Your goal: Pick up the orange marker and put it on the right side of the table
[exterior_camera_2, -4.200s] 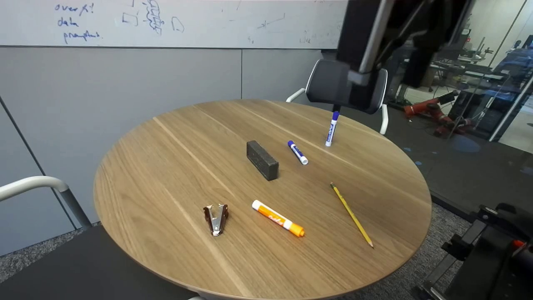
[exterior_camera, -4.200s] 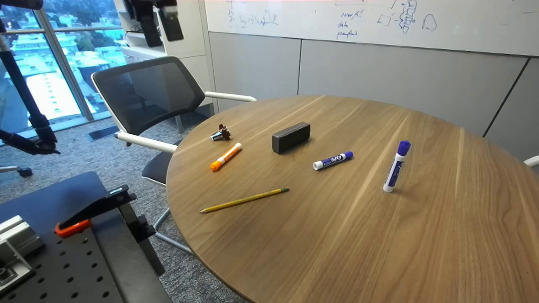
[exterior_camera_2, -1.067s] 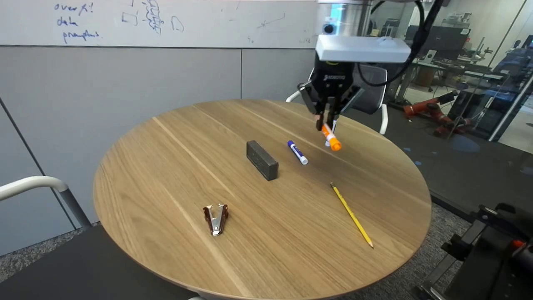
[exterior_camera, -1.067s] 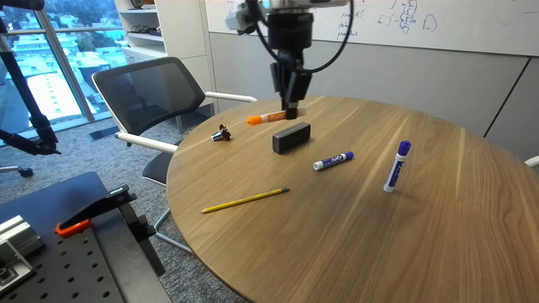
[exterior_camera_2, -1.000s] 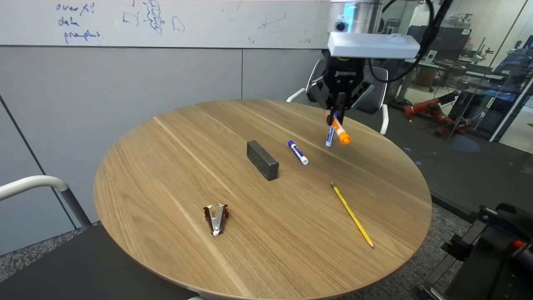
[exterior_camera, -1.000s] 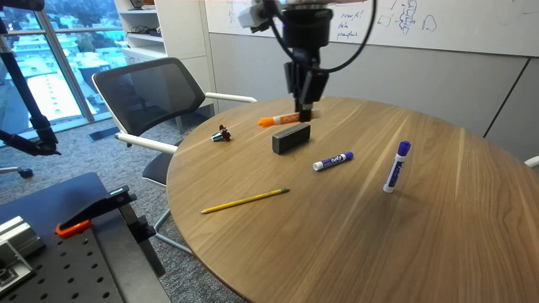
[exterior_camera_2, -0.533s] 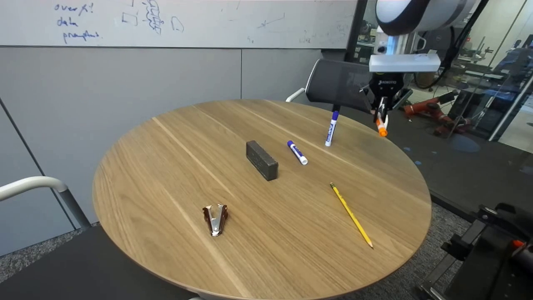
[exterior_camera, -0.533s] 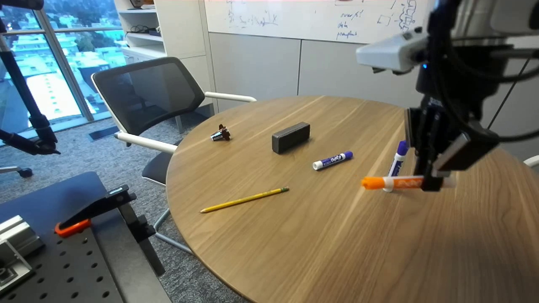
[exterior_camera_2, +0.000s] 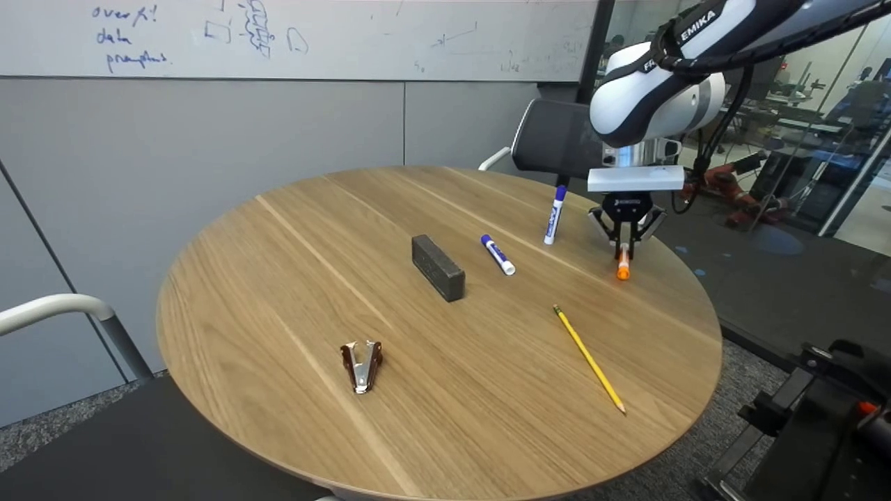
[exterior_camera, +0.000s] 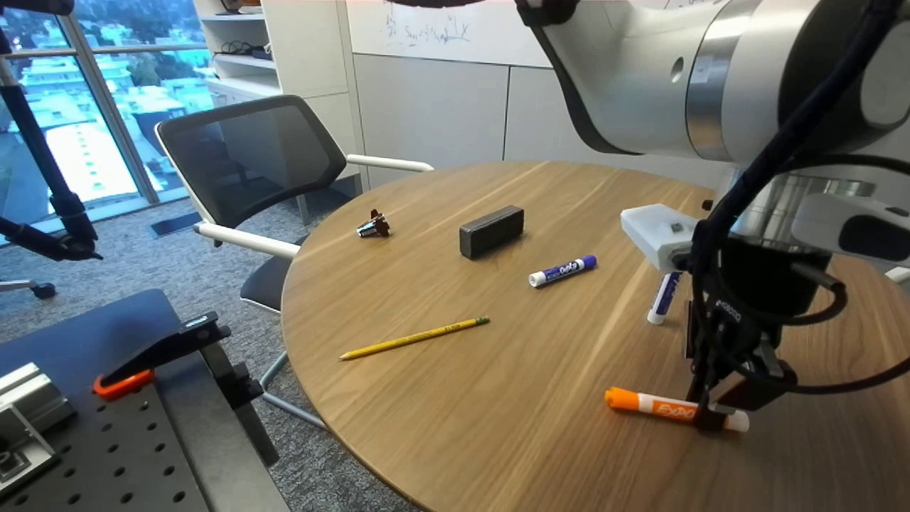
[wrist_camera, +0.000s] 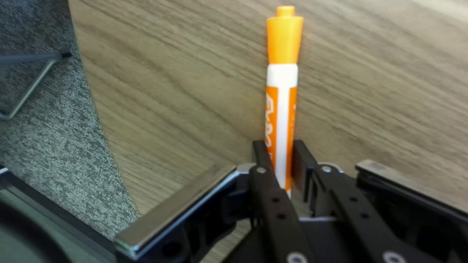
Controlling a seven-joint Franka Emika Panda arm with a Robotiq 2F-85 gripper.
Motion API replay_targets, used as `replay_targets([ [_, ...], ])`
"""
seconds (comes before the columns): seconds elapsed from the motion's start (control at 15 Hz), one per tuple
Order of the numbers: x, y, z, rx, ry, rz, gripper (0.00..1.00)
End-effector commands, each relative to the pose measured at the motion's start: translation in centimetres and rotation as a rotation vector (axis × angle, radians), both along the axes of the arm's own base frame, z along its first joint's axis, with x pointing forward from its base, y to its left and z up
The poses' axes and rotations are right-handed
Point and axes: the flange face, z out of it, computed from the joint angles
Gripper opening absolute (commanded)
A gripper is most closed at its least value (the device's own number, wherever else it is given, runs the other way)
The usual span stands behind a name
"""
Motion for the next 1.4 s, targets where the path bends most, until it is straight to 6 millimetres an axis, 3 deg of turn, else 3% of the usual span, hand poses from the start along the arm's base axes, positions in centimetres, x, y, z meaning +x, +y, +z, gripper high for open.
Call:
replay_targets([
  [0.0, 1.7, 0.1, -1.0, 0.018, 0.021, -0.041, 0.37],
  [0.33, 2.0, 0.0, -0.8, 0.027, 0.066, -0.026, 0.73],
  [0.47, 2.1, 0.5, 0.4, 0.035, 0.065, -0.01, 0.88],
  [0.6, 2.3, 1.3, 2.7, 0.051, 0.046, 0.028, 1.0],
  [0.87, 0.8, 3.0, 8.8, 0.122, 0.051, 0.186, 1.0],
  [1.13, -2.8, 3.3, 14.8, 0.218, 0.154, 0.346, 1.0],
  [1.2, 0.1, 2.6, 11.9, 0.163, 0.103, 0.281, 1.0],
  [1.33, -1.4, 2.6, 14.3, 0.197, 0.129, 0.314, 1.0],
])
